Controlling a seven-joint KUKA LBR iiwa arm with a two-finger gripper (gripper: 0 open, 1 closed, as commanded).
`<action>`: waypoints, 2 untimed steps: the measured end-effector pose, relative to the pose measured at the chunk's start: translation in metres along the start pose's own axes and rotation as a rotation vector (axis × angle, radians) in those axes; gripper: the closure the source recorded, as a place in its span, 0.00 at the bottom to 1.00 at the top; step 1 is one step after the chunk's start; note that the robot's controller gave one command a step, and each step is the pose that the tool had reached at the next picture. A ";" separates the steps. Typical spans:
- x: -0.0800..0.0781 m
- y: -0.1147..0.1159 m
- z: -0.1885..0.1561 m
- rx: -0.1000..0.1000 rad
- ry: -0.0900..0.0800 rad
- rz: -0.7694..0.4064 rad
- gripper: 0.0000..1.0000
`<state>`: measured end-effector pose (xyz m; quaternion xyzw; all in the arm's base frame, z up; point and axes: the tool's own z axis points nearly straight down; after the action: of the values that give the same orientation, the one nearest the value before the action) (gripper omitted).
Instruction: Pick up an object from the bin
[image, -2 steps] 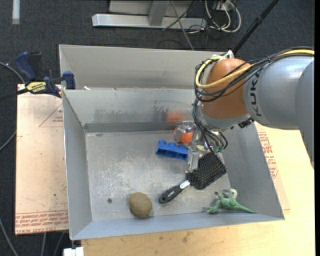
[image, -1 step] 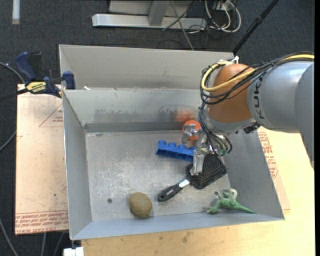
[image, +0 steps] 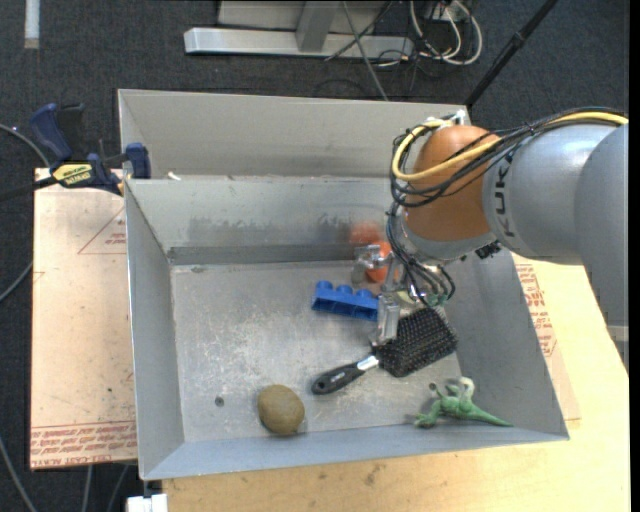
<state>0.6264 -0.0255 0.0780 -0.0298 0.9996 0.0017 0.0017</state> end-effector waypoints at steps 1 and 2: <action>0.033 -0.007 0.004 0.002 -0.004 -0.025 0.00; 0.018 -0.056 0.002 -0.011 0.007 0.116 1.00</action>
Offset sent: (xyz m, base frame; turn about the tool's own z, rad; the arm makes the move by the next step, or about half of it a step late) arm -0.0176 -0.0657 -0.0080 0.1188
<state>0.6114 -0.0828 0.0753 0.0283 0.9996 0.0072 -0.0022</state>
